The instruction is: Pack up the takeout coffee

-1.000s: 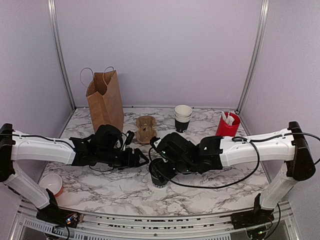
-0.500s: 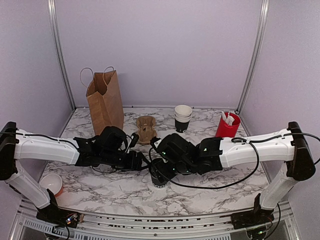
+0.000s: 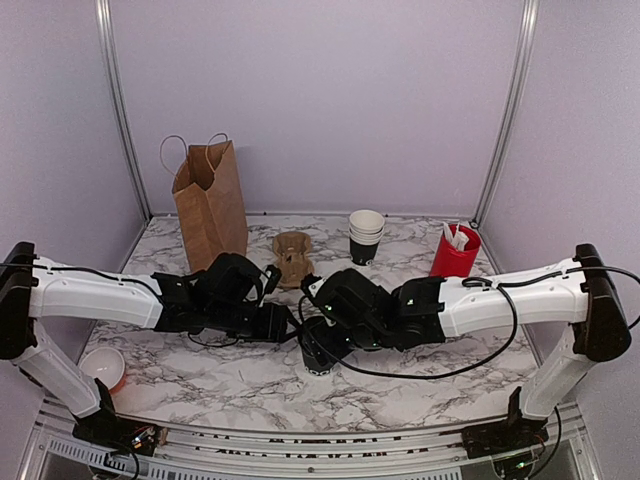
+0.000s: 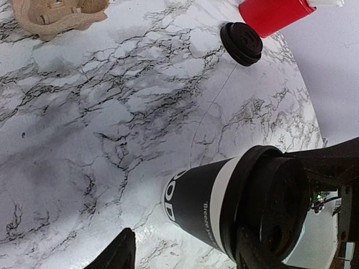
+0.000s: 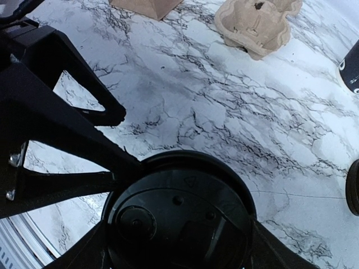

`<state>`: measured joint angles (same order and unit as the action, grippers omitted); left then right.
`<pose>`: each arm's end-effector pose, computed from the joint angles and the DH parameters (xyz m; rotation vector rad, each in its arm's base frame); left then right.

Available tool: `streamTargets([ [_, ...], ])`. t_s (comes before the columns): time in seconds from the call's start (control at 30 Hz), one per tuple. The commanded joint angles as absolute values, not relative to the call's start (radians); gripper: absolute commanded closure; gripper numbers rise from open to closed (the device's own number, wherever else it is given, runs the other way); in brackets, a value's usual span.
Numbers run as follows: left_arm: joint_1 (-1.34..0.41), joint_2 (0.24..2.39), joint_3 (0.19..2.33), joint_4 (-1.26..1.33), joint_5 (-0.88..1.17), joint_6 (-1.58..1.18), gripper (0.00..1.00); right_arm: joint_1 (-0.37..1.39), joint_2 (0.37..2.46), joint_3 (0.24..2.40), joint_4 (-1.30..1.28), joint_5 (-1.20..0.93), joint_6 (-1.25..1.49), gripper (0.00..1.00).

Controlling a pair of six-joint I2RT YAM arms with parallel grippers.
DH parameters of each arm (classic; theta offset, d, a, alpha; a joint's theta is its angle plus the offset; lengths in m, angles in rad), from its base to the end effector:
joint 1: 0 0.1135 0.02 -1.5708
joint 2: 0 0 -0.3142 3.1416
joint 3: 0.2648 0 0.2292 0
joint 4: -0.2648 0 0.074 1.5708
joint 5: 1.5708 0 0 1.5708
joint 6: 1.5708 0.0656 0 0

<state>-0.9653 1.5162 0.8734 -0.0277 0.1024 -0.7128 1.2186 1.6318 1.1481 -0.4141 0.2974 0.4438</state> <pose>0.1795 -0.2710 0.2561 0.3673 2.4136 -0.9611 0.1381 0.3201 0.2704 -0.8065 2.3164 0.3857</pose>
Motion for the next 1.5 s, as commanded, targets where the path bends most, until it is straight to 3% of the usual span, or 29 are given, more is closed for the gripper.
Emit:
streamTargets([
  [0.0,-0.977,1.592,0.846,-0.186,0.018,-0.692,0.4,1.226,1.692,1.105,-0.493,0.24,0.47,0.24],
  [0.87,-1.004,1.626,0.791,-0.157,0.009,-0.729,0.4,1.268,1.723,1.046,-0.529,0.282,0.536,0.22],
  [1.47,-1.003,1.612,0.865,-0.219,-0.015,-0.701,0.4,1.263,1.592,1.009,-0.448,0.269,0.528,0.17],
])
